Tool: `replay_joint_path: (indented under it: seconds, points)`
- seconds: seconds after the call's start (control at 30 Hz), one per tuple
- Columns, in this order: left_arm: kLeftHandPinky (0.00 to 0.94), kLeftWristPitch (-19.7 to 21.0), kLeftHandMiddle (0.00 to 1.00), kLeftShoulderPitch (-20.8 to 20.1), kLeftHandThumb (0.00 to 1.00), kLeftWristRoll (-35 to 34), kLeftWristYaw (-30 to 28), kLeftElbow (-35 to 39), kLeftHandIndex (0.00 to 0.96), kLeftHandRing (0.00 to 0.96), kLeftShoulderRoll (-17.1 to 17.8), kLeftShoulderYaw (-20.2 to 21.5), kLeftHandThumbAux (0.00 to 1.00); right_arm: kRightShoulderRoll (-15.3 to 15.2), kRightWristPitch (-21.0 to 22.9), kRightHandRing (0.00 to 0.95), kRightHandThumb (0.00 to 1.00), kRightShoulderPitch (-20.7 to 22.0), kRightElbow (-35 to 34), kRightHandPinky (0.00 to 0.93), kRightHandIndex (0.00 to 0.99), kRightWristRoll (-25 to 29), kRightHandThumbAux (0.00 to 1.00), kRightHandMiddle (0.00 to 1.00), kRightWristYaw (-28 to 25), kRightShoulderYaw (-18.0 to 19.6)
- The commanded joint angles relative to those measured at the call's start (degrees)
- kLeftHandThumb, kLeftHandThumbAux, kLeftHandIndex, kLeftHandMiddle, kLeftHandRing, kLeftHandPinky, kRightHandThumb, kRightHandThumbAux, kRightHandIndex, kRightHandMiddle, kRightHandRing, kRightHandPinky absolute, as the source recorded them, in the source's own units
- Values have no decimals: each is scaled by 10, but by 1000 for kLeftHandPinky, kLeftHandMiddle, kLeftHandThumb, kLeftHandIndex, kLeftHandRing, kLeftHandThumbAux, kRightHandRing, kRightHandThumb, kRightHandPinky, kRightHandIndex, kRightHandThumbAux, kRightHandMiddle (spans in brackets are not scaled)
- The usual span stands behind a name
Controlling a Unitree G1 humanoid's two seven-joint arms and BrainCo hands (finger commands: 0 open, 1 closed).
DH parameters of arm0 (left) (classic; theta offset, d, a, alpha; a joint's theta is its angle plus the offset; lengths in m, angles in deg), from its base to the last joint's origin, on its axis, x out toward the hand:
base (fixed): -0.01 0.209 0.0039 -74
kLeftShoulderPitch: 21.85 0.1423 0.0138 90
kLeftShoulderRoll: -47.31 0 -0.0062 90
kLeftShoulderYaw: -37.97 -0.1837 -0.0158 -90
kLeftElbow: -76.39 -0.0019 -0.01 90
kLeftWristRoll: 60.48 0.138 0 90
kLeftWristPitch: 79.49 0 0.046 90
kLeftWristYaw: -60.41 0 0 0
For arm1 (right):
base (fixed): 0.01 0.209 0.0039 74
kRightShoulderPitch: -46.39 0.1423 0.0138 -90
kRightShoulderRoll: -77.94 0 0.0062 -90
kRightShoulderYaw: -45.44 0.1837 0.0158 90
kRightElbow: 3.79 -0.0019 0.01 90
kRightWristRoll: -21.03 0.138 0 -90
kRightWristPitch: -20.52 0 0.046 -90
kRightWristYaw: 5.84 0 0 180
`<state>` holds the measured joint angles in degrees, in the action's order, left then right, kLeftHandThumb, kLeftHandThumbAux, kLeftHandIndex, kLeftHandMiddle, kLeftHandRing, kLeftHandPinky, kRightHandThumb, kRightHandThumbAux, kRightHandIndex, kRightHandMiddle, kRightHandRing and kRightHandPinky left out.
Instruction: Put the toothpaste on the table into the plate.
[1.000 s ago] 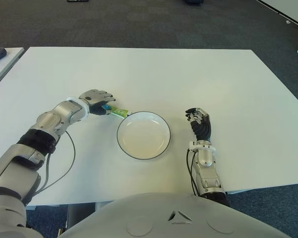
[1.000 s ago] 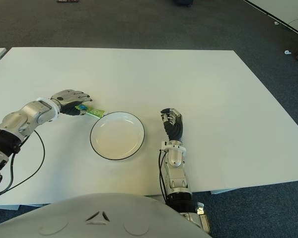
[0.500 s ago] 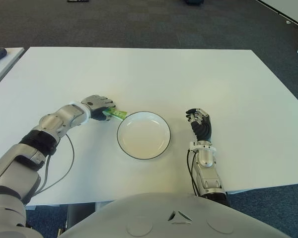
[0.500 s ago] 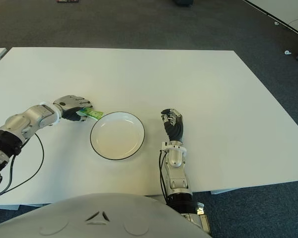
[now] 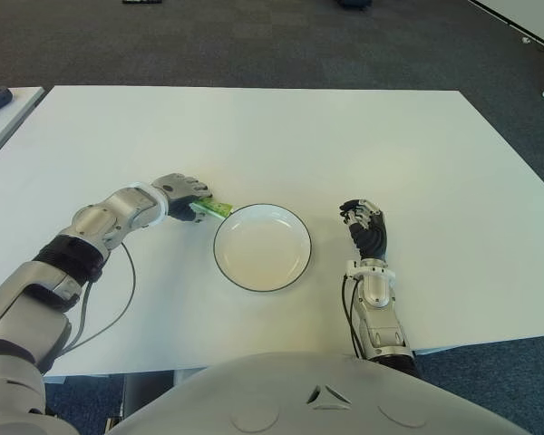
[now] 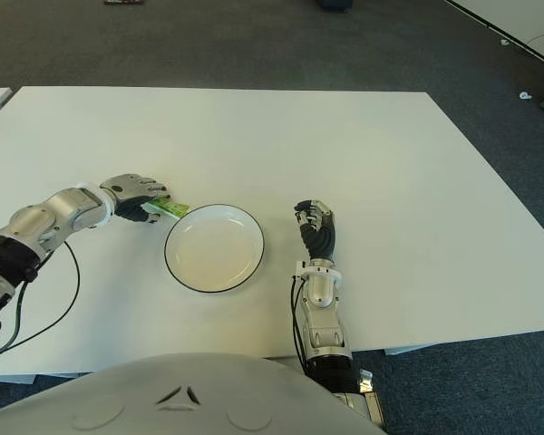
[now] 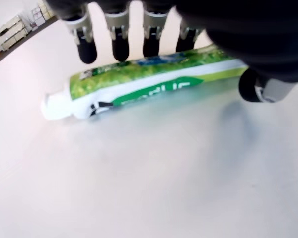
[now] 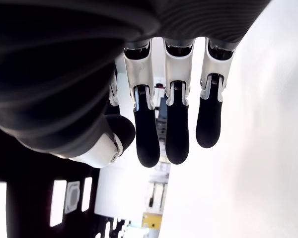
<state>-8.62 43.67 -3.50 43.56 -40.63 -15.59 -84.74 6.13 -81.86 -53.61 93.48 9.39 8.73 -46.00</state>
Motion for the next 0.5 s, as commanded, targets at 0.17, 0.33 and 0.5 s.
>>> replay_joint_path:
  seconds: [0.17, 0.33, 0.5]
  points:
    - [15, -24, 0, 13, 493, -4, -23, 12, 0, 0, 1, -17, 222, 2, 4, 456, 706, -5, -2, 456, 427, 1, 730, 473, -1, -1]
    - [12, -38, 0, 10, 462, 1, -26, 17, 0, 0, 4, -24, 224, 3, 6, 454, 705, -7, -3, 464, 427, 2, 730, 471, -1, -1]
    - [2, -34, 0, 2, 434, 18, -21, -4, 0, 0, -14, -44, 231, 2, 7, 456, 704, -9, -6, 470, 426, 1, 730, 472, -1, -1]
